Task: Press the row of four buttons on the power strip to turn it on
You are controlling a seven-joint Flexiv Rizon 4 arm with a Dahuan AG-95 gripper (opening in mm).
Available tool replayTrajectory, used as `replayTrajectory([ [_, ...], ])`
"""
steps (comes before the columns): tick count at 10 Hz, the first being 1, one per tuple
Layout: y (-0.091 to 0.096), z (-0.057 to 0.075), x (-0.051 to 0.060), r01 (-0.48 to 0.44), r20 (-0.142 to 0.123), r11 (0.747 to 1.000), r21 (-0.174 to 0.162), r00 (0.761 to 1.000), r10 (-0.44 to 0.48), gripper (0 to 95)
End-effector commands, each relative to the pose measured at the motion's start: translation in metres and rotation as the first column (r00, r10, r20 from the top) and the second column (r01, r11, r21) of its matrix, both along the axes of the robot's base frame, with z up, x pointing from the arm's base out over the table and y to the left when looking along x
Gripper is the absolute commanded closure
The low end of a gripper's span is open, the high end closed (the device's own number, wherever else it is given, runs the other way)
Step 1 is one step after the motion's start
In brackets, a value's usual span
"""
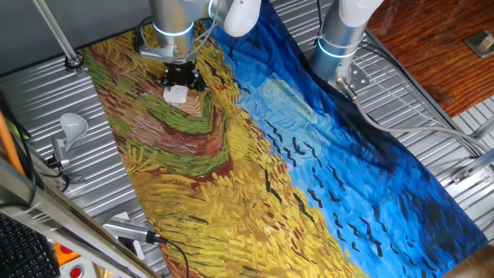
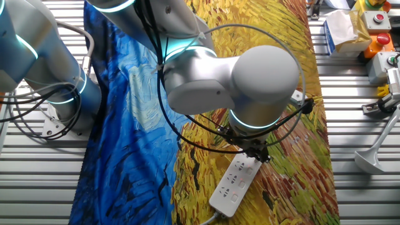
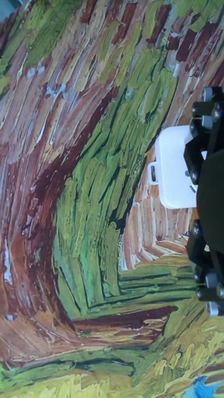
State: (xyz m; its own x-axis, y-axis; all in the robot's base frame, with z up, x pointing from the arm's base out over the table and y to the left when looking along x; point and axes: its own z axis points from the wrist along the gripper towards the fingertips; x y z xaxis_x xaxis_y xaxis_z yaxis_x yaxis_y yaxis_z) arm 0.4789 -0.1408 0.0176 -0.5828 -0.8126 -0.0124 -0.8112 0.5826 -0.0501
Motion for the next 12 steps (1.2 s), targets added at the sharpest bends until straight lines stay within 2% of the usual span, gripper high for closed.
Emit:
replayTrajectory([
  [1, 0.001, -0.003, 0.001, 0.001, 0.002, 1.000, 0.000, 1.000, -0.001, 0.0],
  [7, 0.003, -0.014, 0.003, -0.015, 0.005, 1.000, -0.003, 1.000, 0.015, 0.0],
  [10, 0.002, -0.013, 0.003, -0.006, 0.012, 1.000, -0.011, 1.000, 0.006, 0.0],
  [11, 0.001, -0.013, 0.003, -0.002, 0.012, 1.000, -0.009, 1.000, 0.002, 19.0],
  [12, 0.001, -0.012, 0.004, -0.001, 0.012, 1.000, -0.007, 1.000, 0.002, 19.0],
])
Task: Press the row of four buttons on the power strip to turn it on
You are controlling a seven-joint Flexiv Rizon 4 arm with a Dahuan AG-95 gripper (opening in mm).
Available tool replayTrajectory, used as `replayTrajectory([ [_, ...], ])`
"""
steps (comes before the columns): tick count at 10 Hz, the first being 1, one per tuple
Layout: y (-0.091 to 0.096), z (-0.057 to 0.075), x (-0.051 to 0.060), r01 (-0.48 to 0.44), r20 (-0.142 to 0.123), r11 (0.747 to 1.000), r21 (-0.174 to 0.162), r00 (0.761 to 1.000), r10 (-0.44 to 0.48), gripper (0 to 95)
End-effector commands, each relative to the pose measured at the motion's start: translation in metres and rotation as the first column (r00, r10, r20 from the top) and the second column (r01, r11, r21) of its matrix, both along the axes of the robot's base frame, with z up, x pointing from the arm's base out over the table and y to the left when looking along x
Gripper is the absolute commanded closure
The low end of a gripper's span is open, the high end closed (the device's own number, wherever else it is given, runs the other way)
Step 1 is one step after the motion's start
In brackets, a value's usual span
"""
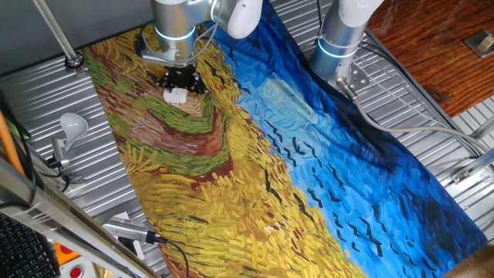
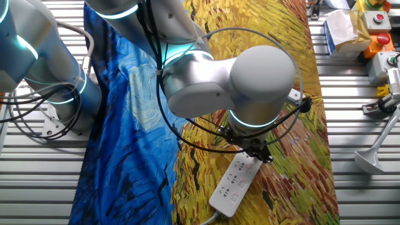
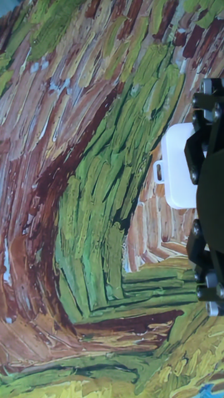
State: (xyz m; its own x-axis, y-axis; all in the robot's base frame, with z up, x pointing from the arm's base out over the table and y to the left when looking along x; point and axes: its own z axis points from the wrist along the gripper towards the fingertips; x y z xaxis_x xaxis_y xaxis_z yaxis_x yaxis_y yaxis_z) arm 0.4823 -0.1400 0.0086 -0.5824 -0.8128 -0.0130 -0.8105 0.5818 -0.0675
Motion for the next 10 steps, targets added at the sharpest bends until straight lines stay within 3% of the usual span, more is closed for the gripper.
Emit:
replayTrajectory([
  [1, -0.001, -0.002, 0.001, -0.003, -0.001, 1.000, 0.000, 1.000, 0.003, 19.0],
  [3, -0.004, 0.001, 0.001, -0.013, 0.002, 1.000, -0.007, 1.000, 0.013, 19.0],
  [4, -0.005, 0.002, 0.001, -0.014, -0.001, 1.000, 0.000, 1.000, 0.014, 0.0],
  [10, 0.000, 0.016, -0.003, 0.012, -0.015, 1.000, -0.003, 1.000, -0.012, 0.0],
])
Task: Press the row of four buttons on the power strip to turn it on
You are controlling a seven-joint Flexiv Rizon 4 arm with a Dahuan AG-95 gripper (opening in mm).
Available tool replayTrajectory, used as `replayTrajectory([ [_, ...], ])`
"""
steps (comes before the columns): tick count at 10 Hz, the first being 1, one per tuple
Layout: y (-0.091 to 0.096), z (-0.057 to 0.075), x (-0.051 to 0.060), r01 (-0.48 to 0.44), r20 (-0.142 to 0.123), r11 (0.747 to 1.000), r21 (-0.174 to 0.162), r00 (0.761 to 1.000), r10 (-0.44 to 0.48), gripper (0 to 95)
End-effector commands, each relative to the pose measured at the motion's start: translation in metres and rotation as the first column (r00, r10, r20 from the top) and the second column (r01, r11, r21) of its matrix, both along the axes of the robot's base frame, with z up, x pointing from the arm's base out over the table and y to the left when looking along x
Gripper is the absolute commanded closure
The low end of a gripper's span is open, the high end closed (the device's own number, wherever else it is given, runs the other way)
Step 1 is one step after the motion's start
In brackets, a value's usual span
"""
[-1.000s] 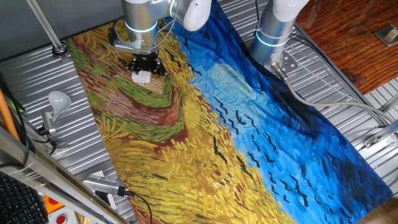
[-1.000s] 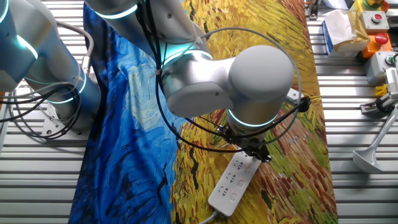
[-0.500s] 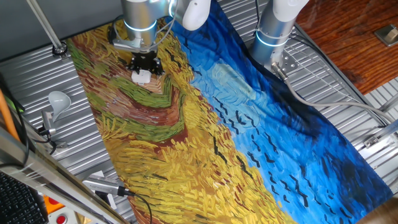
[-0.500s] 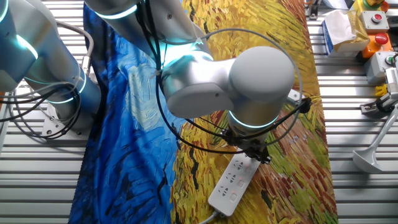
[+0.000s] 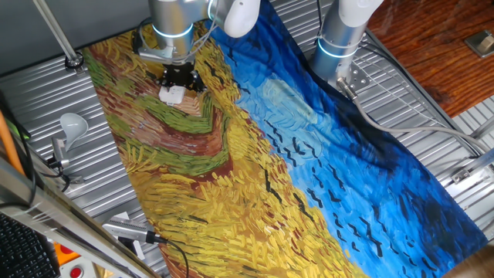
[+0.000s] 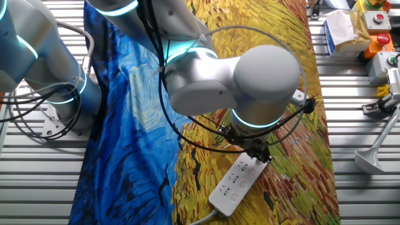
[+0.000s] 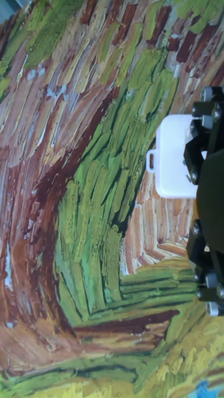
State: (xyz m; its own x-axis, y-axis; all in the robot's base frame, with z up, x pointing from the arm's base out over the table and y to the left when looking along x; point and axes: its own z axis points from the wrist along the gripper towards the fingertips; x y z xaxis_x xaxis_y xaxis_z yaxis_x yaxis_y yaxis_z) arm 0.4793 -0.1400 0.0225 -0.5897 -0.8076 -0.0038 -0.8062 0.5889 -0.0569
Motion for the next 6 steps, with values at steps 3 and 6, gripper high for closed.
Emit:
replayTrajectory([
  [3, 0.0008, 0.0036, 0.0003, 0.012, 0.000, 1.000, -0.002, 1.000, -0.012, 0.0],
  [6, 0.0004, 0.0030, 0.0008, 0.014, 0.000, 1.000, -0.005, 1.000, -0.014, 0.0],
])
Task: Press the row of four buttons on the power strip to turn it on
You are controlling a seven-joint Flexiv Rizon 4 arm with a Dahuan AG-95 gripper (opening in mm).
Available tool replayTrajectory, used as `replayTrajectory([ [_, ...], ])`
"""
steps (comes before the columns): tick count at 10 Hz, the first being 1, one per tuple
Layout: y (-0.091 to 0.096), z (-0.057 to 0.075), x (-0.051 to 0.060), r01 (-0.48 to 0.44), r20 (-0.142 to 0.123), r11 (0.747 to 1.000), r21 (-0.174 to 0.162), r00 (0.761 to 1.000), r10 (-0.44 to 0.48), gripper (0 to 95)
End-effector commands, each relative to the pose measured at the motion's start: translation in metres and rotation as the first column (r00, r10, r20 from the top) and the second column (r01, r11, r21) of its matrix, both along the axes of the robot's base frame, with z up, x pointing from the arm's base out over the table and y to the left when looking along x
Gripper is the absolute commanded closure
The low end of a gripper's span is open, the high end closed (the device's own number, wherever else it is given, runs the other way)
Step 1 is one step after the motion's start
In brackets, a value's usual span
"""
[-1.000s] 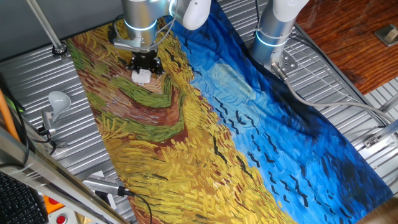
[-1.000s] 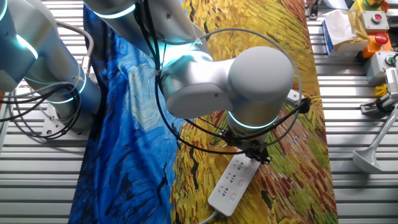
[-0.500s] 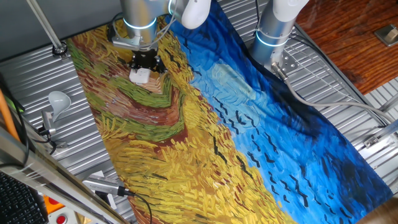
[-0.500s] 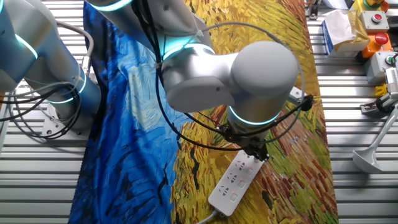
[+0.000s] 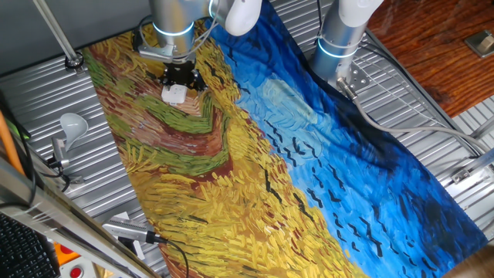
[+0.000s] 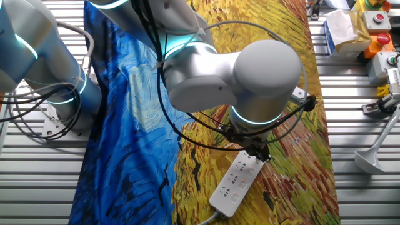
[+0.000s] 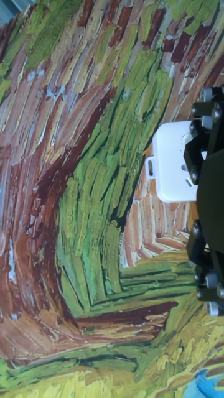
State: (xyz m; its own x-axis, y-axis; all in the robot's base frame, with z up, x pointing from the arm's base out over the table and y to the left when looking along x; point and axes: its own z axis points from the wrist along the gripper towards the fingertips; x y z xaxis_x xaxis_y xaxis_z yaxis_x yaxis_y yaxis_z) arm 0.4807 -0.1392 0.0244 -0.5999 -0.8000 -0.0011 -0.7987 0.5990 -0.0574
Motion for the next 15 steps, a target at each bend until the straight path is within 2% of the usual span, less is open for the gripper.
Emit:
replayTrajectory([
  [1, -0.0010, 0.0001, -0.0004, 0.000, 0.002, 1.000, -0.003, 1.000, 0.000, 19.0],
  [5, -0.0029, -0.0026, 0.0005, -0.002, 0.006, 1.000, -0.006, 1.000, 0.002, 19.0],
  [15, -0.0093, 0.0061, 0.0025, -0.010, 0.000, 1.000, 0.003, 1.000, 0.010, 19.0],
])
